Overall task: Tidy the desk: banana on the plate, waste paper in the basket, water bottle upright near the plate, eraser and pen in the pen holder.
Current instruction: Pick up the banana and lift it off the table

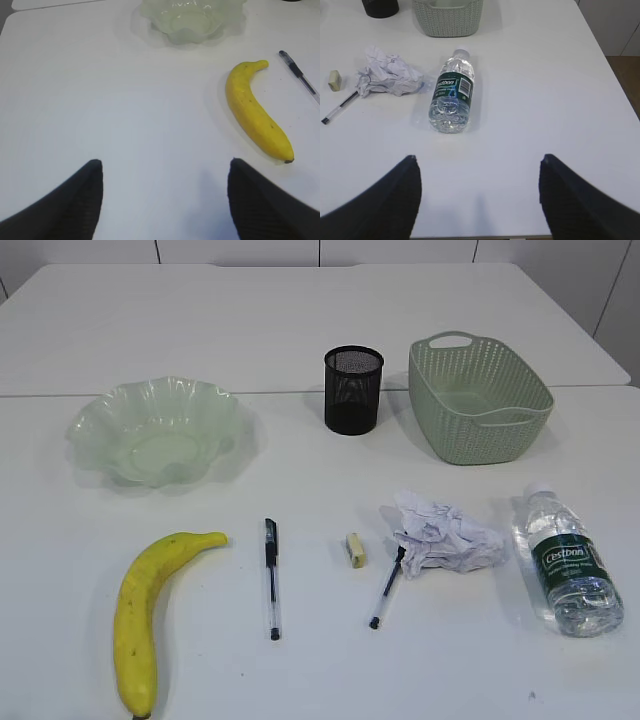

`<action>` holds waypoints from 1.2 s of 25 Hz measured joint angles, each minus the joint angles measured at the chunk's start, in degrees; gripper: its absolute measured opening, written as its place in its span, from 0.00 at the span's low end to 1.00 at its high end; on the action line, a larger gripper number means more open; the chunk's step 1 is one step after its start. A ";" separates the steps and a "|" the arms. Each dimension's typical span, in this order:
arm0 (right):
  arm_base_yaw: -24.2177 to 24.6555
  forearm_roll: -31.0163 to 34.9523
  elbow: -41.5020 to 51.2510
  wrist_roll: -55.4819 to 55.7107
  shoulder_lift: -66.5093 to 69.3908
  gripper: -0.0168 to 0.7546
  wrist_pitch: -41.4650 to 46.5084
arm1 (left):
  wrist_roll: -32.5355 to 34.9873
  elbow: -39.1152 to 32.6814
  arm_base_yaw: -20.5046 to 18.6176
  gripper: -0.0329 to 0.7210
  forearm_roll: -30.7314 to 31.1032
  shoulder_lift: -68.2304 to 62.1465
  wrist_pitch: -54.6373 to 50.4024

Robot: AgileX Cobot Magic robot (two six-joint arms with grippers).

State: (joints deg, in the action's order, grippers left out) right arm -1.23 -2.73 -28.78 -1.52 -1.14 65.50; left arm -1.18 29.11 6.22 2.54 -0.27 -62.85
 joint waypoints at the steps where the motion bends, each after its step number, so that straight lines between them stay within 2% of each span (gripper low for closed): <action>1: 0.00 0.00 0.00 0.00 0.00 0.74 0.00 | 0.00 0.00 0.00 0.77 0.00 0.00 0.00; 30: 0.00 0.00 0.00 0.00 0.00 0.74 0.00 | 0.00 0.00 0.00 0.77 0.00 0.00 0.00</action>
State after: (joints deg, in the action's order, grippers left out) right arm -1.23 -2.73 -28.78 -1.52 -1.14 65.50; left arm -1.18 29.11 6.22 2.54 -0.27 -62.85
